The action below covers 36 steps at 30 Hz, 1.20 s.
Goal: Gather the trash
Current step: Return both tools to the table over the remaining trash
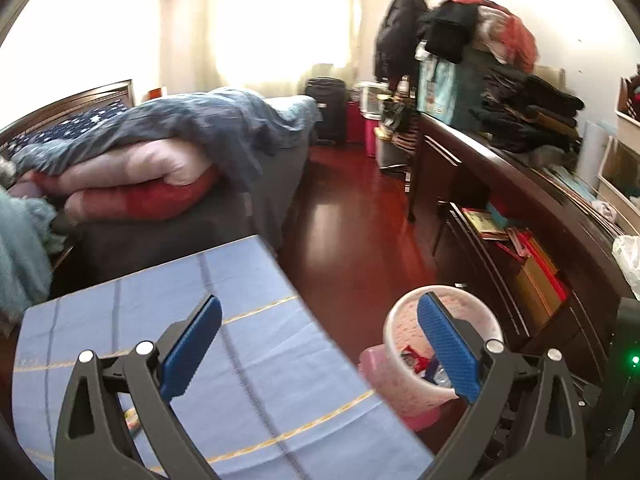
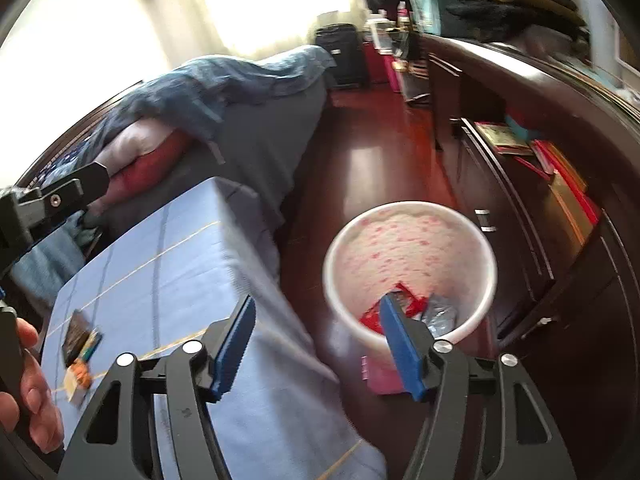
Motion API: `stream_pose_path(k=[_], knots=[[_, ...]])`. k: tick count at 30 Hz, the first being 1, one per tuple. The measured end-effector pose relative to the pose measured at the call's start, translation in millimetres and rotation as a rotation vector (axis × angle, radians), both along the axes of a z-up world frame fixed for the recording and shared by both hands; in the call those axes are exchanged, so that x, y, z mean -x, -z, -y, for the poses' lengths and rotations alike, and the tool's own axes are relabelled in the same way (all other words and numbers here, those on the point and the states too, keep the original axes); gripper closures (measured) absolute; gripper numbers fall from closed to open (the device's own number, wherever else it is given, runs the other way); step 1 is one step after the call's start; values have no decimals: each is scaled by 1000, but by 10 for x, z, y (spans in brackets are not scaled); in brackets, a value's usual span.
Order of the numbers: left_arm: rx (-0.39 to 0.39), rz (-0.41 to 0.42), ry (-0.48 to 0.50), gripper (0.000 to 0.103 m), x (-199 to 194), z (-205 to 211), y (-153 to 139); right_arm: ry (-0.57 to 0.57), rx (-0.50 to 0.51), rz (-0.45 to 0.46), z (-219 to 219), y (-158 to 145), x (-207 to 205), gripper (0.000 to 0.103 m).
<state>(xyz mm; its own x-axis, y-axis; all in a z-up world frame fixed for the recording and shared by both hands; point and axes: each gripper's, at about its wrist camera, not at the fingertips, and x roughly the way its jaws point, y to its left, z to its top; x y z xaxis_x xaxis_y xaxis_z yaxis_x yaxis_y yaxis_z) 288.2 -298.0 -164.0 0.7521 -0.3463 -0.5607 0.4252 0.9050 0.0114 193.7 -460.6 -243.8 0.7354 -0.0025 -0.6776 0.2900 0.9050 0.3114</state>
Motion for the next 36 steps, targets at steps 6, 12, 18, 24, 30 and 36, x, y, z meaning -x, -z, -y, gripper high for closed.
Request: stream_pose_path(k=[6,12,18,24,30,36], knots=[[4,-13,-98,4,104,-549,-44,-95,13,7,-444,-91,29,27],[10,-35,-197,4,152,-1102,-48,-176,29,15,-852,-186,31,13],[-18,-61,-293,4,136,-1601,60,-237,45,17,-1205,-247,20,6],[13,-158,-368,4,-49,-2102,326,-283,61,11,-1459,-260,-7,6],[60,-244,-344,4,-239,-2387,617,-306,68,-21,-1608,-191,-95,6],[-29,-283,-304,4,-518,-2334,919,-329,77,-38,-1747,-147,-165,6]])
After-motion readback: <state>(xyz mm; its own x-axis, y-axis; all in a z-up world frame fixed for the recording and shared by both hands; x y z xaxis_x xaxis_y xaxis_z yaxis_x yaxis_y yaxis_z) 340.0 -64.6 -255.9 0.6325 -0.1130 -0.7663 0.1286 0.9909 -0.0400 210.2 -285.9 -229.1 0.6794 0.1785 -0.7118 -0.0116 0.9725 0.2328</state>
